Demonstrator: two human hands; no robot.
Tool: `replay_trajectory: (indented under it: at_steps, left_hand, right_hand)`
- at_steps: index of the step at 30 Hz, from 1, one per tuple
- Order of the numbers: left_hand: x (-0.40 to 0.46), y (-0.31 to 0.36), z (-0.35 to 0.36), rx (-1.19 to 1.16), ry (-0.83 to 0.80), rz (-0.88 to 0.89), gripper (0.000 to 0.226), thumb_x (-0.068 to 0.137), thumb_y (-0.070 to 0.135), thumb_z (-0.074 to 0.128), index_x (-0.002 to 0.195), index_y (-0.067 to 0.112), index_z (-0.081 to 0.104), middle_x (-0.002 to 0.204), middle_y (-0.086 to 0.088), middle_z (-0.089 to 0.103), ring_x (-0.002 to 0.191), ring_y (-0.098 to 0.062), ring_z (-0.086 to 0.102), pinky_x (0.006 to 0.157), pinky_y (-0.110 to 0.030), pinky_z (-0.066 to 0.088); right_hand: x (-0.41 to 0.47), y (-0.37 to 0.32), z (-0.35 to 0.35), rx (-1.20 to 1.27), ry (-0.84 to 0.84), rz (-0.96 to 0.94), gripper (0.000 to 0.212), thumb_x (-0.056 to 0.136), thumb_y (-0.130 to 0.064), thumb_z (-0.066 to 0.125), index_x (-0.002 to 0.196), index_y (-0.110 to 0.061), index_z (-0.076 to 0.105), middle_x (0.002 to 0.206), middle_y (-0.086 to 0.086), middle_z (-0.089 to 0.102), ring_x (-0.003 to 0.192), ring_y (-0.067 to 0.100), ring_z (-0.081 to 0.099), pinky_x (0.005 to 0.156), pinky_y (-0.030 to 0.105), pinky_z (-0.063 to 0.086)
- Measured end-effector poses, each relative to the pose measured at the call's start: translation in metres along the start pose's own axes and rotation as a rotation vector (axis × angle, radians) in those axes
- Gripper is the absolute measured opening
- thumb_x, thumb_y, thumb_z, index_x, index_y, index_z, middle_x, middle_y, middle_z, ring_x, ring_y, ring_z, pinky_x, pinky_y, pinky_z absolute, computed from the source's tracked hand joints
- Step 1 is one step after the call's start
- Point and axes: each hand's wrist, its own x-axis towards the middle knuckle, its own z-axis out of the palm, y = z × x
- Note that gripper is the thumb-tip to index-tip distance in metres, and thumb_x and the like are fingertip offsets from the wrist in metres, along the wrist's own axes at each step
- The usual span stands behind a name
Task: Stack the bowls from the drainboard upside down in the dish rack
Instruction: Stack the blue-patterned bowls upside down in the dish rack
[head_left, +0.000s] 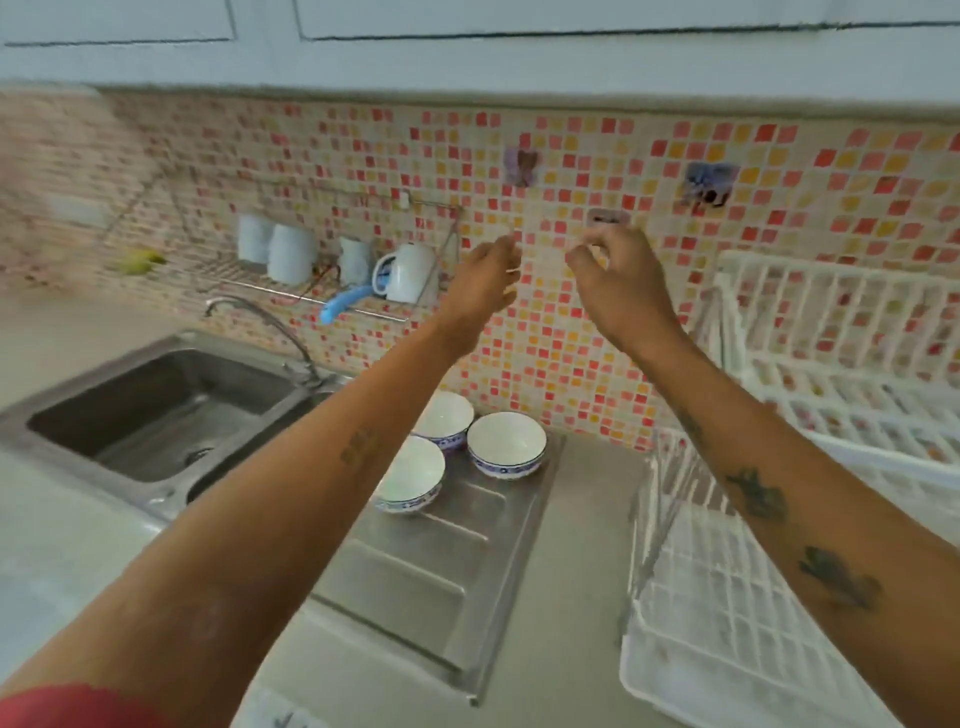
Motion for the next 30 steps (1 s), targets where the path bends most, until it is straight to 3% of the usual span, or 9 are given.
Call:
replay_trajectory:
  at_steps: [5, 9, 12, 15, 19, 24, 26, 28, 30]
  left_hand:
    - [-0.002, -0.052, -0.121, 0.061, 0.148, -0.206, 0.045, 0.101, 0.046, 0.033, 0.076, 0.017, 0.057, 0.083, 0.001, 0.064, 0.086, -0.015, 0.059, 0.079, -0.031, 0.044]
    - [-0.010, -0.113, -0.189, 0.040, 0.271, -0.347, 0.037, 0.099, 0.039, 0.045, 0.072, 0.016, 0.055, 0.065, -0.001, 0.050, 0.051, -0.009, 0.047, 0.052, -0.022, 0.037]
    - [-0.015, -0.163, -0.223, -0.052, 0.300, -0.510, 0.034, 0.097, 0.032, 0.051, 0.065, 0.021, 0.045, 0.046, 0.006, 0.039, 0.030, -0.004, 0.029, 0.038, -0.014, 0.021]
    - [-0.019, -0.209, -0.234, -0.055, 0.253, -0.731, 0.032, 0.093, 0.024, 0.048, 0.062, 0.020, 0.041, 0.056, 0.001, 0.037, 0.046, -0.013, 0.030, 0.049, -0.022, 0.027]
    - [-0.019, -0.258, -0.224, -0.057, 0.200, -0.934, 0.015, 0.087, 0.020, 0.052, 0.073, 0.016, 0.050, 0.076, -0.002, 0.039, 0.062, -0.018, 0.037, 0.060, -0.028, 0.039]
    - [-0.013, -0.289, -0.201, 0.005, 0.185, -0.983, 0.008, 0.090, 0.018, 0.053, 0.096, 0.013, 0.052, 0.077, -0.006, 0.044, 0.061, -0.019, 0.042, 0.067, -0.029, 0.041]
    - [-0.011, -0.294, -0.195, 0.004, 0.190, -0.959, 0.029, 0.091, 0.013, 0.050, 0.120, 0.010, 0.048, 0.090, -0.011, 0.050, 0.060, -0.021, 0.046, 0.066, -0.032, 0.046]
    - [-0.009, -0.296, -0.192, 0.003, 0.180, -0.928, 0.042, 0.093, 0.002, 0.040, 0.134, 0.008, 0.040, 0.113, -0.022, 0.052, 0.082, -0.032, 0.063, 0.060, -0.035, 0.049]
    - [-0.008, -0.297, -0.193, 0.025, 0.155, -0.922, 0.048, 0.092, -0.005, 0.029, 0.137, 0.005, 0.040, 0.121, -0.026, 0.053, 0.110, -0.042, 0.059, 0.063, -0.039, 0.052]
  right_hand:
    - [-0.006, 0.001, 0.127, 0.040, -0.347, 0.139, 0.039, 0.095, -0.031, 0.047, 0.124, -0.007, 0.058, 0.134, 0.011, 0.050, 0.119, 0.025, 0.053, 0.081, 0.022, 0.040]
    - [-0.009, 0.038, 0.204, 0.025, -0.543, 0.341, 0.030, 0.093, -0.032, 0.050, 0.076, -0.009, 0.059, 0.078, 0.008, 0.053, 0.073, 0.025, 0.053, 0.071, 0.034, 0.038]
    - [-0.017, 0.074, 0.243, 0.004, -0.621, 0.610, 0.048, 0.093, -0.031, 0.053, 0.129, 0.000, 0.052, 0.124, 0.016, 0.057, 0.114, 0.033, 0.056, 0.083, 0.034, 0.042]
    - [-0.032, 0.109, 0.271, 0.068, -0.654, 0.814, 0.056, 0.091, -0.024, 0.056, 0.141, -0.005, 0.038, 0.141, 0.013, 0.048, 0.126, 0.031, 0.049, 0.099, 0.036, 0.043]
    - [-0.056, 0.144, 0.306, 0.146, -0.623, 0.978, 0.047, 0.092, -0.016, 0.054, 0.138, -0.006, 0.044, 0.140, 0.011, 0.051, 0.119, 0.026, 0.051, 0.100, 0.038, 0.042]
    - [-0.074, 0.167, 0.332, 0.199, -0.564, 1.128, 0.043, 0.090, -0.013, 0.053, 0.131, -0.007, 0.042, 0.108, 0.012, 0.059, 0.082, 0.022, 0.057, 0.063, 0.033, 0.050]
    - [-0.077, 0.172, 0.337, 0.234, -0.539, 1.153, 0.044, 0.090, -0.008, 0.045, 0.133, -0.012, 0.040, 0.109, 0.011, 0.056, 0.077, 0.022, 0.057, 0.067, 0.038, 0.054]
    - [-0.078, 0.177, 0.341, 0.286, -0.514, 1.163, 0.048, 0.089, -0.003, 0.037, 0.134, -0.018, 0.040, 0.118, 0.011, 0.055, 0.084, 0.026, 0.059, 0.080, 0.049, 0.057]
    - [-0.078, 0.178, 0.343, 0.336, -0.507, 1.167, 0.050, 0.089, 0.000, 0.032, 0.135, -0.020, 0.039, 0.123, 0.009, 0.053, 0.090, 0.028, 0.059, 0.081, 0.052, 0.056]
